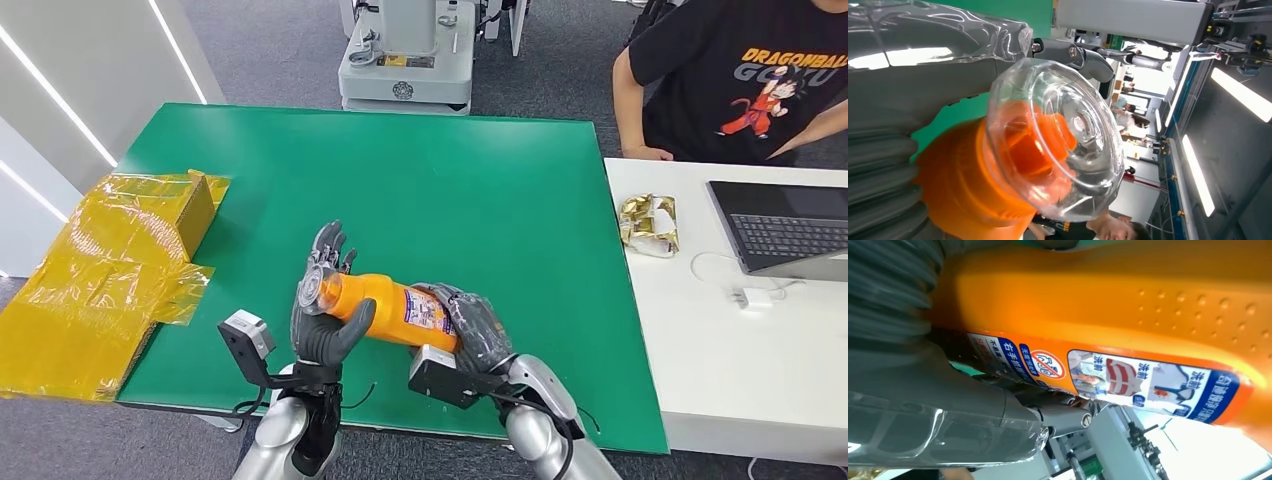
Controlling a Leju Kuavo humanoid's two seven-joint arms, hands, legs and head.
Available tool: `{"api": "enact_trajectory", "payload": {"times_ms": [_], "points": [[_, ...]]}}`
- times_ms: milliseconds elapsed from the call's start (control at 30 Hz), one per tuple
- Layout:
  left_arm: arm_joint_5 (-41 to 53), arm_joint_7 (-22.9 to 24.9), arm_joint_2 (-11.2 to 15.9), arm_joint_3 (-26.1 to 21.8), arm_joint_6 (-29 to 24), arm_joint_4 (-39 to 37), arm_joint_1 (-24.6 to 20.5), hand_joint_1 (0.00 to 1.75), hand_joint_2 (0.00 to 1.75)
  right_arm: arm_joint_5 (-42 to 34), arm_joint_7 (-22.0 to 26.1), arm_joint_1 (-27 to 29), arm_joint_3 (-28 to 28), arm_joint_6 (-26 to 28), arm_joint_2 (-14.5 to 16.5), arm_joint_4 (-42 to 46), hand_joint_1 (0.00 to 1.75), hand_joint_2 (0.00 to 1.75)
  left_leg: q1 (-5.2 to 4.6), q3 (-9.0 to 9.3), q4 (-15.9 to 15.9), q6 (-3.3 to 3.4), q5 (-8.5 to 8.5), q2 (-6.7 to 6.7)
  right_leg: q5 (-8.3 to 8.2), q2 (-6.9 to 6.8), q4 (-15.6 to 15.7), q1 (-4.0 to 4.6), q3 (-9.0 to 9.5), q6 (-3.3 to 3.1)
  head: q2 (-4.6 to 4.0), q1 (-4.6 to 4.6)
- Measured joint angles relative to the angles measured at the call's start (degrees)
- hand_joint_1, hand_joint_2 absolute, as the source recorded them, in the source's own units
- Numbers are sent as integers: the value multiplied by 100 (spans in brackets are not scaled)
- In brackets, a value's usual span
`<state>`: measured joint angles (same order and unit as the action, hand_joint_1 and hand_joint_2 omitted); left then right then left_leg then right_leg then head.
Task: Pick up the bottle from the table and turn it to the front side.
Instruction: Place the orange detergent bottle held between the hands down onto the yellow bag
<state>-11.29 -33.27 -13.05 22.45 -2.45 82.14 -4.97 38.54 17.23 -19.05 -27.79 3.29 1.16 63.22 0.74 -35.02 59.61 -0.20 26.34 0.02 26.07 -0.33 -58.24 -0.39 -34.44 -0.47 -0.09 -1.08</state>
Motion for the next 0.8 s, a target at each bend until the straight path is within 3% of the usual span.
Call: {"api": "enact_trajectory", "payload": {"times_ms": [333, 467, 800], "points": [[-32, 28, 37, -3, -40, -11, -76, 0, 175, 23, 72, -324, -263, -396, 5, -345, 175, 175, 0, 2, 1, 0, -1, 1, -1, 1, -1, 0, 0, 0, 0, -1], [-36, 27, 37, -4, -61, -34, -89, 169, 175, 14, 104, -423, -315, -388, 12, -490, 175, 175, 0, 1, 1, 0, -1, 1, -1, 1, 0, 0, -1, 0, 0, -1], [-28, -65, 32, -4, 174, -138, -96, 175, 175, -8, 132, -396, -303, -150, 13, -521, 175, 175, 0, 1, 1, 0, 0, 1, -1, 2, 0, 0, -4, 0, 0, -1]]}}
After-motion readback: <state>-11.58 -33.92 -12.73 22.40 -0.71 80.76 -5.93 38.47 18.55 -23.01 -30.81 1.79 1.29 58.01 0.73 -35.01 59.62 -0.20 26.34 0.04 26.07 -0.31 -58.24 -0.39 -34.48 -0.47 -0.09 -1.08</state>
